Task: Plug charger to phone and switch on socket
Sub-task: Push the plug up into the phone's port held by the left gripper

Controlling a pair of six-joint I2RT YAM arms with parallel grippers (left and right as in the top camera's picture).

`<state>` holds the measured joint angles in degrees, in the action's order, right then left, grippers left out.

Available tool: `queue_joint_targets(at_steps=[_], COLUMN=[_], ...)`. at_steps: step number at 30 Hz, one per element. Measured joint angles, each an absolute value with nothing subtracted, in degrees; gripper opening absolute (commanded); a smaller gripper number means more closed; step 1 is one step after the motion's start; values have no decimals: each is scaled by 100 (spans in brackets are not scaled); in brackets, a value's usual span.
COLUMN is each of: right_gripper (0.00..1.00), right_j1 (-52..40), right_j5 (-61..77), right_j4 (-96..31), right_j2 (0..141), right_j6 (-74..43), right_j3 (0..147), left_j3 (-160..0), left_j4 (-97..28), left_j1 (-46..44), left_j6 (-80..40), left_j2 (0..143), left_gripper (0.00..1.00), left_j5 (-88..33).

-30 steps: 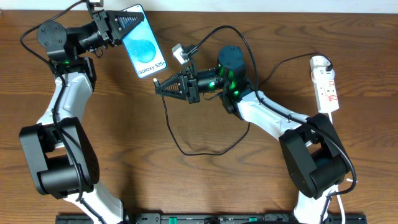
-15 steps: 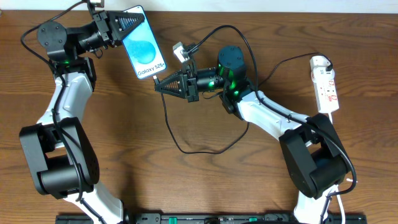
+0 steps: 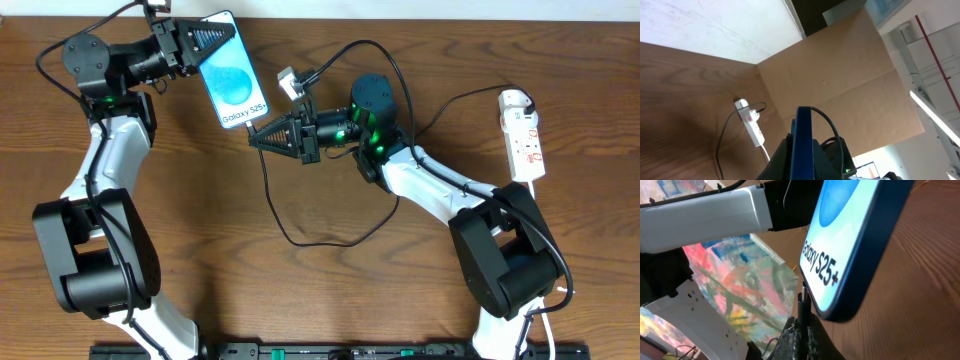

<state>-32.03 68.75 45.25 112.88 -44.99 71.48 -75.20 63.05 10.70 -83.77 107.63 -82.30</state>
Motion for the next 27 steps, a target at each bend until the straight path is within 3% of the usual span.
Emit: queue_joint_targets(at_steps=[27], right_gripper=[1], right_j1=[-3203], right_j5=[6914], right_j4=[4525], right_j2=[11288], right_j6=[-4683], right_j3=[7148], left_j3=[-7520], left_j4=[6302], left_j1=[1017], left_j6=[-8379], left_j2=[10763], left_gripper=[7], left_j5=[-8195])
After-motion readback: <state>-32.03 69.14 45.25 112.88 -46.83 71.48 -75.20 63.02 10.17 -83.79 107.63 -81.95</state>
